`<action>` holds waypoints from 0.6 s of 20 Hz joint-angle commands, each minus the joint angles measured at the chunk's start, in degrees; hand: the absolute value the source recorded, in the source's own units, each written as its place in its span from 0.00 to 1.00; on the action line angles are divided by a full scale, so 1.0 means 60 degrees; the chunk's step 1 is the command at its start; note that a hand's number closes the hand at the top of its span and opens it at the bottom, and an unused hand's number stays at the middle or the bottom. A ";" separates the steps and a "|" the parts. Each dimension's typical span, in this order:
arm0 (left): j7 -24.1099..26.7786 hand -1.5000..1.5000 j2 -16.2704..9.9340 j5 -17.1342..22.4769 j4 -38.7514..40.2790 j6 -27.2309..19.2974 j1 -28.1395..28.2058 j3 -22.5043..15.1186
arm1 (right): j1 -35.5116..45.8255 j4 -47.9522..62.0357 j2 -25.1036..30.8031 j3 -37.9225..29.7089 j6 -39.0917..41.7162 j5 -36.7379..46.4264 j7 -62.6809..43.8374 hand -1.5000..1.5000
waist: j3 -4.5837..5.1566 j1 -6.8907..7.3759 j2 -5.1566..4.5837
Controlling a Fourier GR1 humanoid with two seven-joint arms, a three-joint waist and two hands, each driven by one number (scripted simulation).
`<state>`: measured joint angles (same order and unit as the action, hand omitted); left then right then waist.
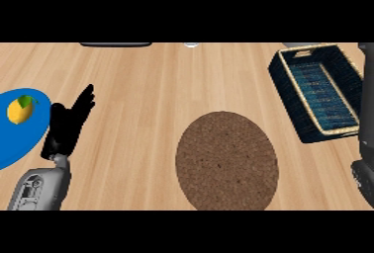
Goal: Pick the cupcake from the placemat and place it in the basket
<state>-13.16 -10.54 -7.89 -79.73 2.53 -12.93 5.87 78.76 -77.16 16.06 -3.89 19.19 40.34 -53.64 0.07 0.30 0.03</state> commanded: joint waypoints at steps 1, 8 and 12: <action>0.0584 0.50 0.0125 -0.0034 -0.0108 0.0036 0.0849 -0.0109 | -0.0004 0.0768 0.1208 0.0447 0.1153 0.0697 -0.0072 1.00 | 0.0006 0.0030 0.0008; -0.0024 0.50 -0.0042 0.0015 0.0078 0.0105 -0.0107 0.0001 | -0.0299 0.2809 0.2827 0.0120 0.1424 0.0964 0.1802 1.00 | -0.0008 0.0050 -0.0064; 0.0037 0.50 -0.0050 -0.0080 0.0472 0.0003 -0.0419 0.0071 | -0.1214 0.3138 0.3473 0.0184 0.0873 0.1322 0.3001 1.00 | -0.0009 -0.0010 -0.0086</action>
<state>-13.39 -10.62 -8.20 -80.00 2.71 -12.82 5.68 74.91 -62.74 33.15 -2.69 27.23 46.21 -42.02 0.02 0.33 -0.18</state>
